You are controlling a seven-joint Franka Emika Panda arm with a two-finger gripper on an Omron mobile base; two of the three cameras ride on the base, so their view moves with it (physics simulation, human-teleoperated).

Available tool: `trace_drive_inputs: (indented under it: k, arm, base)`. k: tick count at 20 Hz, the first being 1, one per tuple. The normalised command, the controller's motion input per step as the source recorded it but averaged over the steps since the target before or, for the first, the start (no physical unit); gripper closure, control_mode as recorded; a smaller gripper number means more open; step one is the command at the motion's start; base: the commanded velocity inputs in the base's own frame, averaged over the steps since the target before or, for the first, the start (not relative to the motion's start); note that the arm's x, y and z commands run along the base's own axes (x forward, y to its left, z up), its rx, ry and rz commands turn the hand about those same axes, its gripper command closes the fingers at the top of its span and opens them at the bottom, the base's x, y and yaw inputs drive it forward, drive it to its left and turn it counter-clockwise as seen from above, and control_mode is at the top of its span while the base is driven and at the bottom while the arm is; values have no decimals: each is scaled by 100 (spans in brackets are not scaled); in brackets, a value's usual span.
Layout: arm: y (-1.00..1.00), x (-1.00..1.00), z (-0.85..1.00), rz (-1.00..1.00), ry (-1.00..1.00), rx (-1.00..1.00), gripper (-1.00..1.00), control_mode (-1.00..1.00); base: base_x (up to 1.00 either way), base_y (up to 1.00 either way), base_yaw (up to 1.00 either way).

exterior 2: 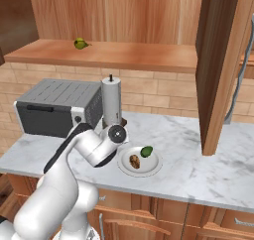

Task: Pick the avocado and bread from the counter and place them on the plate. Then pick the jam from the cabinet and place it next to the plate. Lastly close the cabinet door.

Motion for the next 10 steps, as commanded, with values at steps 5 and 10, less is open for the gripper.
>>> trace_drive_inputs:
  k: [5, 10]
  arm:
    - [4, 0, -17, 0, -4, 3, 100, -100]
    - [17, -1, -16, 0, -1, 3, 100, -100]
  base:
    - [0, 0, 0]
    - [0, 0, 0]
